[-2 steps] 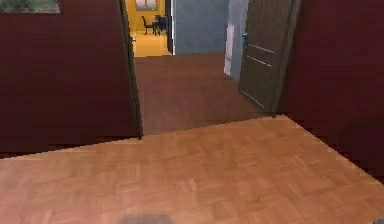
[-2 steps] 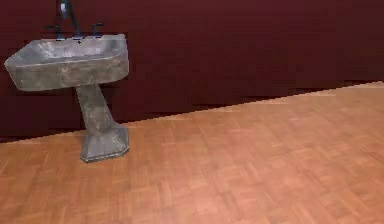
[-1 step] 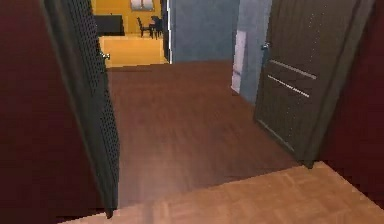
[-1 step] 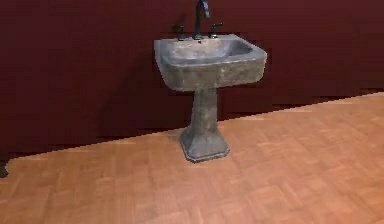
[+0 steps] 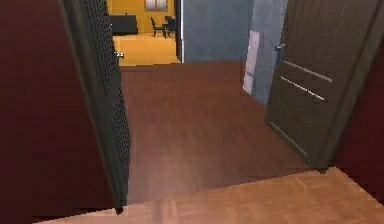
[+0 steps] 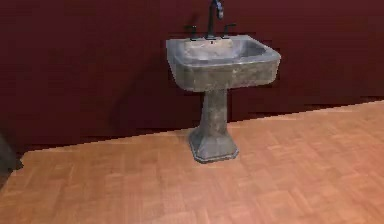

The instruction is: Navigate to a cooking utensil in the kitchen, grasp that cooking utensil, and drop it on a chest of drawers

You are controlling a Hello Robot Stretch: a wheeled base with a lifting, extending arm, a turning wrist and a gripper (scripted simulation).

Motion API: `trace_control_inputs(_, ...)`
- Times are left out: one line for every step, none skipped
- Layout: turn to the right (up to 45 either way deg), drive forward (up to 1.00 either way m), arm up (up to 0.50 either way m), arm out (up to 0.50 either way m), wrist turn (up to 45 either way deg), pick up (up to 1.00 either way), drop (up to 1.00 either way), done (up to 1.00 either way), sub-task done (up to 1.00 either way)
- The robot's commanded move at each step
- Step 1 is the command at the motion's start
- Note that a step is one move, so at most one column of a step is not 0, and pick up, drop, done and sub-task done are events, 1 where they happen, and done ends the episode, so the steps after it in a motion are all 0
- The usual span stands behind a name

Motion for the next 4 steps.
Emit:
trace_control_inputs(0.0,1.0,0.0,0.0,0.0,0.0,0.0,0.0,0.0)
trace_control_inputs(0.0,0.85,0.0,0.0,0.0,0.0,0.0,0.0,0.0)
trace_control_inputs(-12.0,0.0,0.0,0.0,0.0,0.0,0.0,0.0,0.0)
trace_control_inputs(0.0,0.5,0.0,0.0,0.0,0.0,0.0,0.0,0.0)
